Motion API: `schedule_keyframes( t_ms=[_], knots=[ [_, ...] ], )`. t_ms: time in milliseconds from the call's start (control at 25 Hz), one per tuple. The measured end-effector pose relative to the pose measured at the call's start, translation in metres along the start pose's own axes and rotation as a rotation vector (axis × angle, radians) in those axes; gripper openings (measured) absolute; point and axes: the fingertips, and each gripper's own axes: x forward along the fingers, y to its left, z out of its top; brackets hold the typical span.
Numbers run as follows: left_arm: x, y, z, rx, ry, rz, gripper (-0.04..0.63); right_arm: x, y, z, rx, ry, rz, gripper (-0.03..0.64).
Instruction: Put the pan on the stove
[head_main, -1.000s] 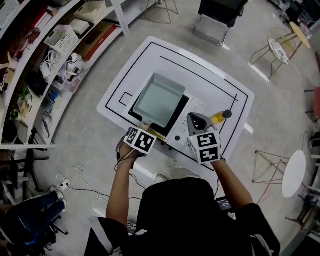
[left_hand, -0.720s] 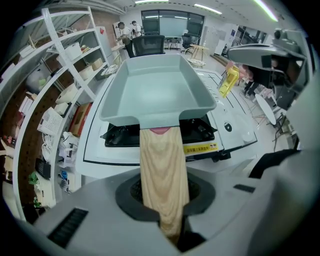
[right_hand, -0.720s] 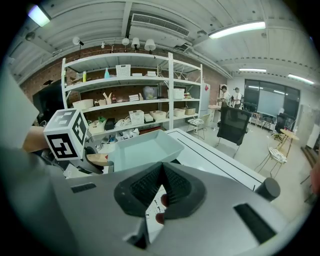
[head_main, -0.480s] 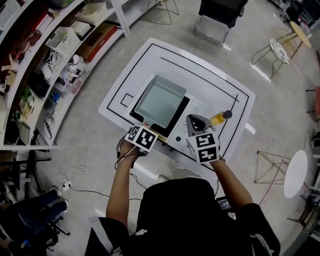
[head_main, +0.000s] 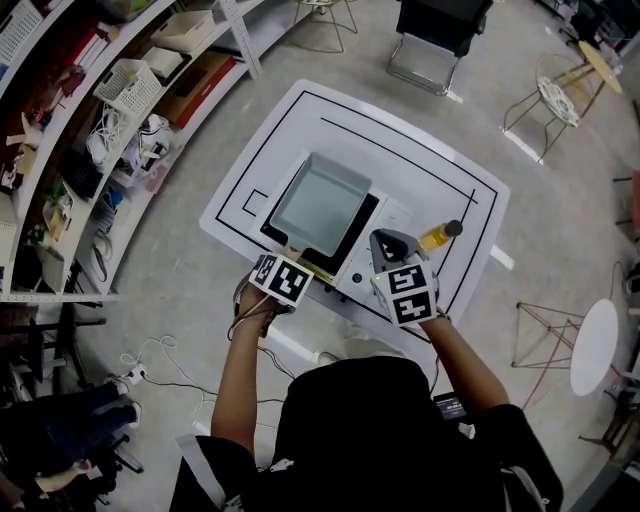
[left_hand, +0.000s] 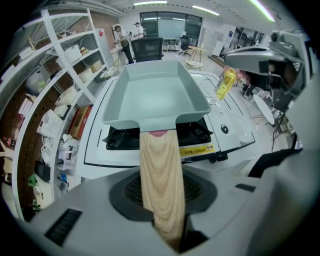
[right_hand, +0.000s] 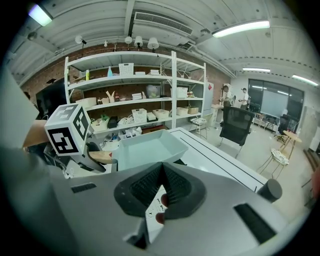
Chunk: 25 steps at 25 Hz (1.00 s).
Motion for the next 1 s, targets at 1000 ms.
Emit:
schedule_keyframes(
  t_ms=[1000],
  knots=[
    [-0.132,-0.009,0.000,-0.171,-0.519,0.046,0.179,-0.042,0.070,0.029,-0.088,-0.117,0.042,0.002]
  ],
)
